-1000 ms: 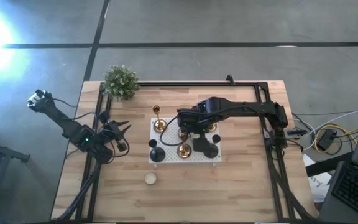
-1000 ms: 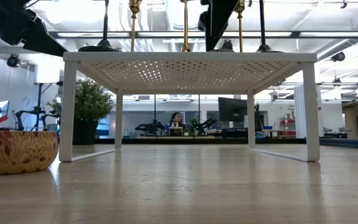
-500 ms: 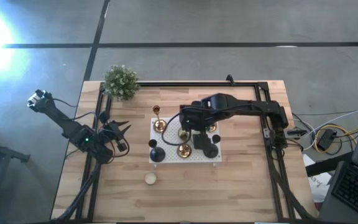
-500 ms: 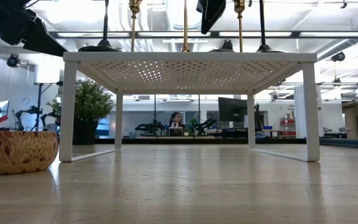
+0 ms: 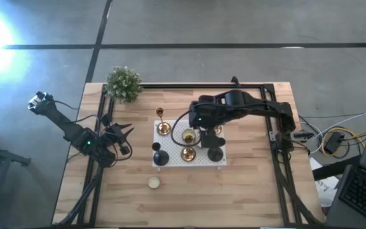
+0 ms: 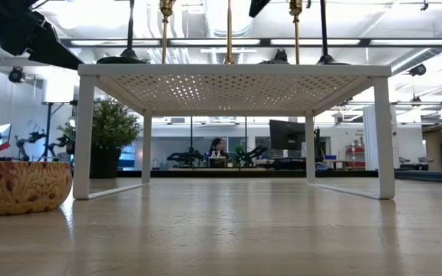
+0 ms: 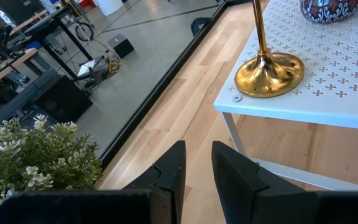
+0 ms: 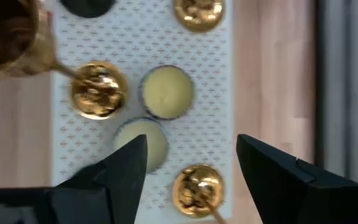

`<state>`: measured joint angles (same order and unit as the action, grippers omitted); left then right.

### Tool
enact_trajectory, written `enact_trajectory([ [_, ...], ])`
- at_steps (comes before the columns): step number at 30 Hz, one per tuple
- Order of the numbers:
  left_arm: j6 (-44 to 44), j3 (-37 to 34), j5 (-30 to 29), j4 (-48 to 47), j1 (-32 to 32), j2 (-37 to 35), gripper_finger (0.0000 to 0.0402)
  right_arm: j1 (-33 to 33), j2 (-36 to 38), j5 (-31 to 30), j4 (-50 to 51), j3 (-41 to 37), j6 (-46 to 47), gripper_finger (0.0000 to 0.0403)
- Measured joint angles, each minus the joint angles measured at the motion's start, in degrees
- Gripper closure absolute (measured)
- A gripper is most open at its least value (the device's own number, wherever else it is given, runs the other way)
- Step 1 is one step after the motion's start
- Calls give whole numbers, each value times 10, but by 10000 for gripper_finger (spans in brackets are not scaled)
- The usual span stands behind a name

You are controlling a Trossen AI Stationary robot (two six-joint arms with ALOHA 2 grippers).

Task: Pick & Place candle stick holders
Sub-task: Put the scented candle on the shelf

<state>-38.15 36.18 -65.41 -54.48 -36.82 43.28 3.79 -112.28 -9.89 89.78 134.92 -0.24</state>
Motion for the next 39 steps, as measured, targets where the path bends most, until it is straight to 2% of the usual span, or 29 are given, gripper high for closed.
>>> enact_trajectory([
  [6,0,0,0,0,0,0,319,7,33,-31,-16,1,-6,178],
  [13,0,0,0,0,0,0,319,22,70,-41,-98,1,-33,195],
  [17,0,0,0,0,0,0,319,41,112,-77,-144,1,-35,216],
  [21,0,0,0,0,0,0,319,80,164,-128,-160,1,-28,254],
  [26,0,0,0,0,0,0,319,148,225,-236,-114,0,50,325],
  [30,0,0,0,0,0,0,319,206,253,-322,-3,-2,163,383],
  [32,0,0,0,0,0,0,319,228,263,-356,-3,-17,210,390],
  [36,0,0,0,0,0,0,319,259,300,-355,0,-71,236,394],
  [39,0,0,0,0,0,0,319,261,342,-361,1,-142,265,394],
])
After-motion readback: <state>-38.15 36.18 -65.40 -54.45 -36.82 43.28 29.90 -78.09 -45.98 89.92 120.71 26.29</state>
